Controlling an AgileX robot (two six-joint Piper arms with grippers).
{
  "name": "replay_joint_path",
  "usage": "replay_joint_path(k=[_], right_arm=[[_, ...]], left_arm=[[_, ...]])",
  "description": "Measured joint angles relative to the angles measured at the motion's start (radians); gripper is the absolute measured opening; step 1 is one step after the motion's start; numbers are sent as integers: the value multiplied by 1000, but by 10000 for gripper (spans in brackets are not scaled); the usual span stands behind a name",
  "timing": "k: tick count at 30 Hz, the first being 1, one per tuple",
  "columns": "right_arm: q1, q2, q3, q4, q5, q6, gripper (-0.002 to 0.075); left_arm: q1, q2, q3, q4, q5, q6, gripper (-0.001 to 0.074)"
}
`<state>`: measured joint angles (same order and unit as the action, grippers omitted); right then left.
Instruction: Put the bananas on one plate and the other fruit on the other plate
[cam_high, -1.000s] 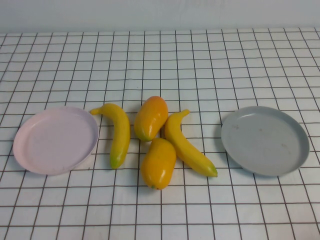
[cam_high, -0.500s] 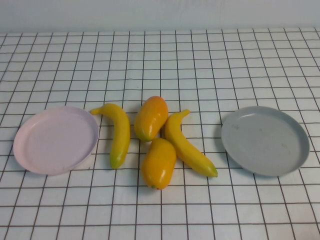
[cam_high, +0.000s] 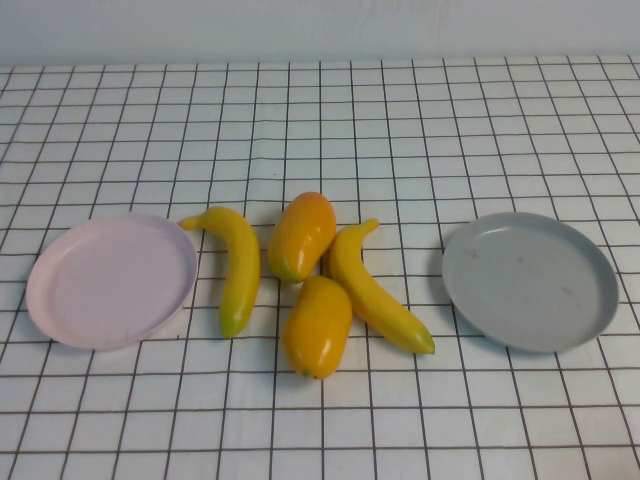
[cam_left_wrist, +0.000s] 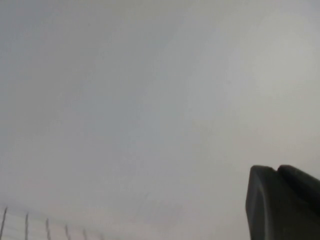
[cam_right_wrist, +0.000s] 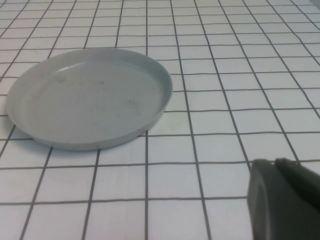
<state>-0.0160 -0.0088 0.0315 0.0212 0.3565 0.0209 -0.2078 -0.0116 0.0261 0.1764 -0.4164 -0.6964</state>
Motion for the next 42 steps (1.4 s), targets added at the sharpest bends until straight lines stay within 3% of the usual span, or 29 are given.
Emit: replay_joint_path(k=[7, 15, 20, 25, 33, 36, 42], right_arm=[[0, 0, 0, 0, 0, 0, -17], [0, 0, 0, 0, 0, 0, -16], [0, 0, 0, 0, 0, 0, -16], [0, 0, 0, 0, 0, 0, -17], [0, 0, 0, 0, 0, 0, -17], [0, 0, 0, 0, 0, 0, -16], [0, 0, 0, 0, 0, 0, -17]], left_arm=[[0, 80, -171, 233, 503, -163, -4], [-5, 432, -474, 262, 638, 45, -4], [-59, 644, -608, 145, 777, 228, -4], [-140, 808, -643, -4, 790, 395, -4], [-235, 1106, -775, -457, 869, 967, 19], [-268, 1222, -857, -492, 916, 1022, 137], [-329, 1444, -1045, -504, 1065, 1031, 589]])
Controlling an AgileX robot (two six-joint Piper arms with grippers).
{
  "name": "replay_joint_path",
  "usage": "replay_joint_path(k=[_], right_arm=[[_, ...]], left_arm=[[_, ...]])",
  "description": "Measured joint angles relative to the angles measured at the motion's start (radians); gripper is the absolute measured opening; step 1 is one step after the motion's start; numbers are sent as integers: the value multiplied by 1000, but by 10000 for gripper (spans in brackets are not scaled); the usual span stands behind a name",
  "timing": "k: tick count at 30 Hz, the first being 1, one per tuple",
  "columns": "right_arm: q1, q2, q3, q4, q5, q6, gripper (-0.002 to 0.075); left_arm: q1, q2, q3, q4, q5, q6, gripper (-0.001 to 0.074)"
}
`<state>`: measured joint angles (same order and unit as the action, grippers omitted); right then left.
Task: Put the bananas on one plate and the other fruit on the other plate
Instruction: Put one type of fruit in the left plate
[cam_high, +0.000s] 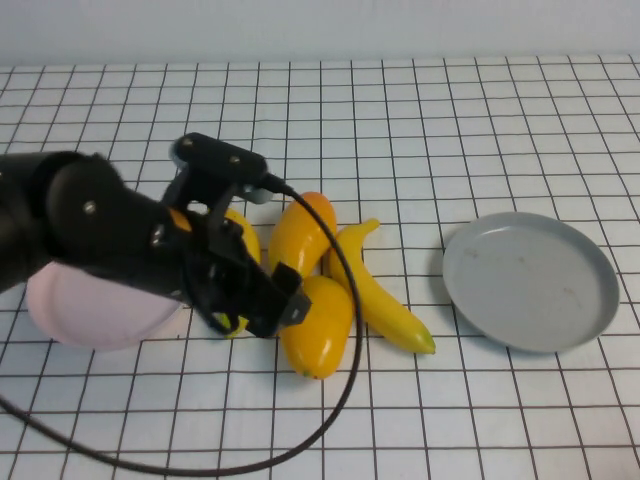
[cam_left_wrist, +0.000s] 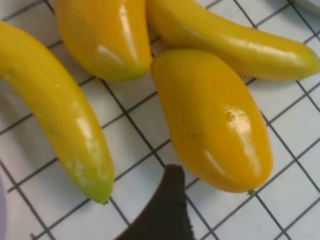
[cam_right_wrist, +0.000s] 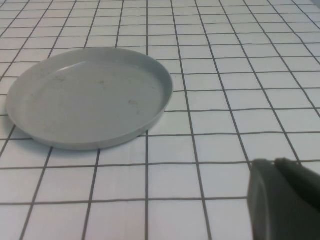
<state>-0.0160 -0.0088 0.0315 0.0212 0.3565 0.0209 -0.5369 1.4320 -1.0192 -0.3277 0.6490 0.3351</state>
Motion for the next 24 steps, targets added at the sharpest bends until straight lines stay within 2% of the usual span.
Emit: replay_joint_path(k=[3, 8, 14, 24], right_arm=[[0, 0, 0, 0, 0, 0, -17], [0, 0, 0, 0, 0, 0, -17], [0, 0, 0, 0, 0, 0, -17], [0, 0, 0, 0, 0, 0, -17]], left_arm=[[-22, 116, -110, 0, 124, 0, 664], [-74, 263, -274, 47, 269, -11, 668], [-116, 373, -370, 155, 294, -95, 668], [-118, 467, -374, 201, 285, -168, 668]])
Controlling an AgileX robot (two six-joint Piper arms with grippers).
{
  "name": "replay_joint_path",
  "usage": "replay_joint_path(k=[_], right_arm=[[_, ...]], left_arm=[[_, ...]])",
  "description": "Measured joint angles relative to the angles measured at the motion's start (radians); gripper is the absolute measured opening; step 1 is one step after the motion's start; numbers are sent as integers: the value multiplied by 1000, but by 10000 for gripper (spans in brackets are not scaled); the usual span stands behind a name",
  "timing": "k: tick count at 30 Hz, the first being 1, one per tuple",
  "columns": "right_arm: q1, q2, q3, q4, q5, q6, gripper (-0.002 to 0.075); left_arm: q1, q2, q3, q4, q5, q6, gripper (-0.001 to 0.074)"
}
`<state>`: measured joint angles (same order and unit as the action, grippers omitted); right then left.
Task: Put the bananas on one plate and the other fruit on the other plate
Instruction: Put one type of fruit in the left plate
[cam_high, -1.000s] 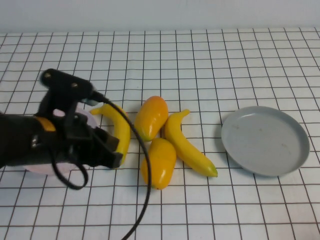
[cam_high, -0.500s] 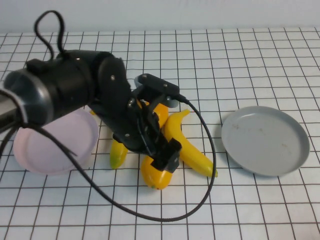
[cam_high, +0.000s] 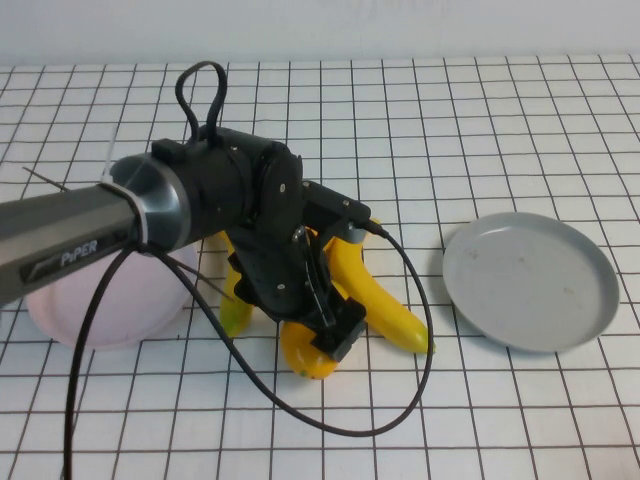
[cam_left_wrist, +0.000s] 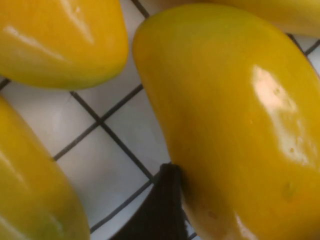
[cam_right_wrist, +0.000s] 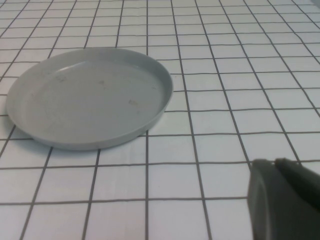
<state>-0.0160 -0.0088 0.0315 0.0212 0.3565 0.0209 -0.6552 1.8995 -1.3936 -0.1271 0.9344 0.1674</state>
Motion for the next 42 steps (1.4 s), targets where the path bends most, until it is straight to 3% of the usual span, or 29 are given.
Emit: replay_joint_path(k=[7, 11, 23, 33, 42], right_arm=[[0, 0, 0, 0, 0, 0, -17], [0, 0, 0, 0, 0, 0, -17], [0, 0, 0, 0, 0, 0, -16], [0, -1, 0, 0, 0, 0, -17], [0, -1, 0, 0, 0, 0, -16]], left_arm=[[0, 23, -2, 2, -12, -9, 659], [-1, 23, -10, 22, -16, -23, 566], [17, -241, -8, 134, 61, -97, 566], [328, -376, 285, 288, -85, -258, 566], [499, -296, 319, 322, -245, -317, 566]])
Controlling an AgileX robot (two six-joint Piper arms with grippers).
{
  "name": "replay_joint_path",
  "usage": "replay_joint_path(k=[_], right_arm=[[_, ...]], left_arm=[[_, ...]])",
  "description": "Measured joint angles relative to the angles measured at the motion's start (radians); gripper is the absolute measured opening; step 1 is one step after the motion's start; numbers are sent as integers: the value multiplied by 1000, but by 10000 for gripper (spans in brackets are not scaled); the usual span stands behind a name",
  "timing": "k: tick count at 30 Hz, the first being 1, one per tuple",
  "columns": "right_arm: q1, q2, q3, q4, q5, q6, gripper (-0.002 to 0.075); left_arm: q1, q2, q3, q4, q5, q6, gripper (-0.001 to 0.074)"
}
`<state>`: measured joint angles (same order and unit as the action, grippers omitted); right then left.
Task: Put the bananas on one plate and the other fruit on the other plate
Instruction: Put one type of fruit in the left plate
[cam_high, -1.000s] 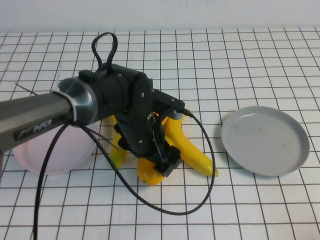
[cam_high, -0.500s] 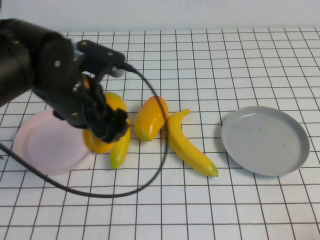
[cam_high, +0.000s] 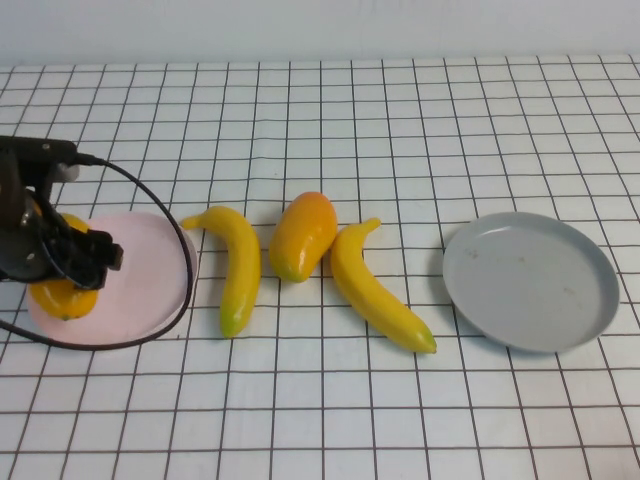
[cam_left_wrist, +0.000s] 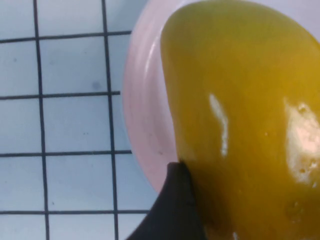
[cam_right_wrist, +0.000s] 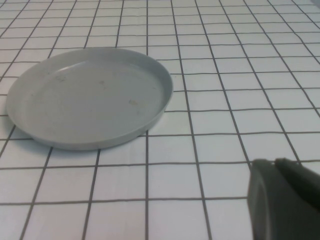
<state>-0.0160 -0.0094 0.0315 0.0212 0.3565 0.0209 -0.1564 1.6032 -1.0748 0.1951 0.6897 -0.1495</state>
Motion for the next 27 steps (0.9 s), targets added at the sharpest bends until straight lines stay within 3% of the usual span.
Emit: replay_joint_path(k=[11, 18, 27], right_arm=[[0, 0, 0, 0, 0, 0, -16], [0, 0, 0, 0, 0, 0, -17], [0, 0, 0, 0, 0, 0, -17]], left_arm=[[15, 92, 0, 38, -92, -3, 567], [15, 97, 0, 60, -106, -19, 645], [-34, 35, -96, 89, 45, -43, 649]])
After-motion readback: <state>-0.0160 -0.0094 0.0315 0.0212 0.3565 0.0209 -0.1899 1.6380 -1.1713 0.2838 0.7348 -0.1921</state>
